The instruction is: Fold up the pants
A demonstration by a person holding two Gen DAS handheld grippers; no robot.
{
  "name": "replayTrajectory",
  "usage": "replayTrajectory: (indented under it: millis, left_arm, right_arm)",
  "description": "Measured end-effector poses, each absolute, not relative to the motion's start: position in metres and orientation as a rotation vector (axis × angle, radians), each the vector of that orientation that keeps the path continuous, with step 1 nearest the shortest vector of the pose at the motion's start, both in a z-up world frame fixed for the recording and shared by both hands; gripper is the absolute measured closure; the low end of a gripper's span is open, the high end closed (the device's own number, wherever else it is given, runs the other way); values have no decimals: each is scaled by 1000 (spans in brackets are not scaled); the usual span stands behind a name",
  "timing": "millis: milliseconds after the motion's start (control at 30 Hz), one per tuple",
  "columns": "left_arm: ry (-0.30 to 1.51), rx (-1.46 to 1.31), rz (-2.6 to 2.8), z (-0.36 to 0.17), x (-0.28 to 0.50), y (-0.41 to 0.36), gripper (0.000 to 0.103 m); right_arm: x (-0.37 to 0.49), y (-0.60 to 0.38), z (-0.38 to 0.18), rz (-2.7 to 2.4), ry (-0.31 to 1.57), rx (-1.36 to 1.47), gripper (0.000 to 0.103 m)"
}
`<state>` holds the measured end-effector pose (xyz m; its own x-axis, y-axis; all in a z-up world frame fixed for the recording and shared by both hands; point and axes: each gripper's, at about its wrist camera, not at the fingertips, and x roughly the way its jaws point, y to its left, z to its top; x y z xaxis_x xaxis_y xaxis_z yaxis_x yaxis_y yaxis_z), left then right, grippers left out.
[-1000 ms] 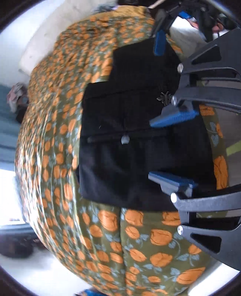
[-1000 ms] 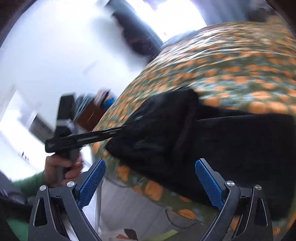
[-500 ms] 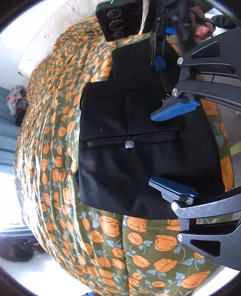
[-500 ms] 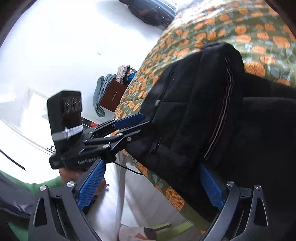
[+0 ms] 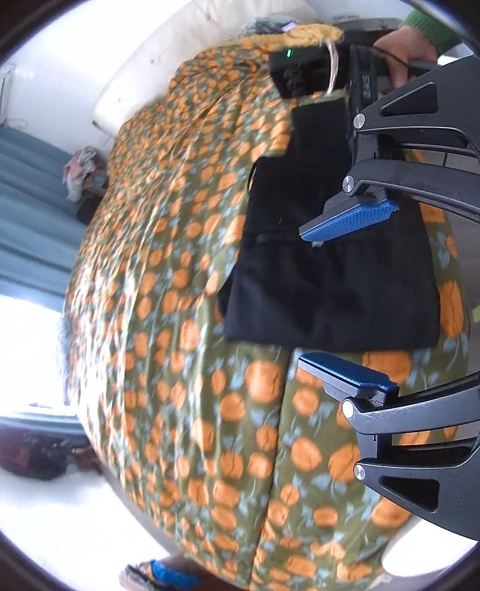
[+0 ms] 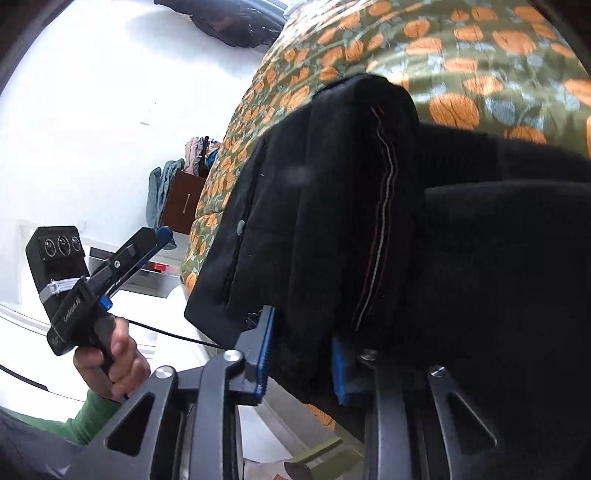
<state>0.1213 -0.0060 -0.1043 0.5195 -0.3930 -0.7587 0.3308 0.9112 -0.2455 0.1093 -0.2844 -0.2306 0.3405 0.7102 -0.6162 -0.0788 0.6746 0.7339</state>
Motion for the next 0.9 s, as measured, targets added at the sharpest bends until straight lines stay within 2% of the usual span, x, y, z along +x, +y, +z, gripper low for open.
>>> replayTrajectory:
  millis: [133, 533, 900]
  left_arm:
    - [943, -115, -388, -108, 125, 13, 38]
    - [959, -122, -372, -113, 124, 18, 38]
    - [956, -111, -394, -108, 121, 11, 38]
  right_arm:
    - [104, -288, -205, 585, 1029, 719, 86]
    - [91, -305, -135, 630, 858, 799, 87]
    - [51, -388, -126, 542, 777, 895, 88]
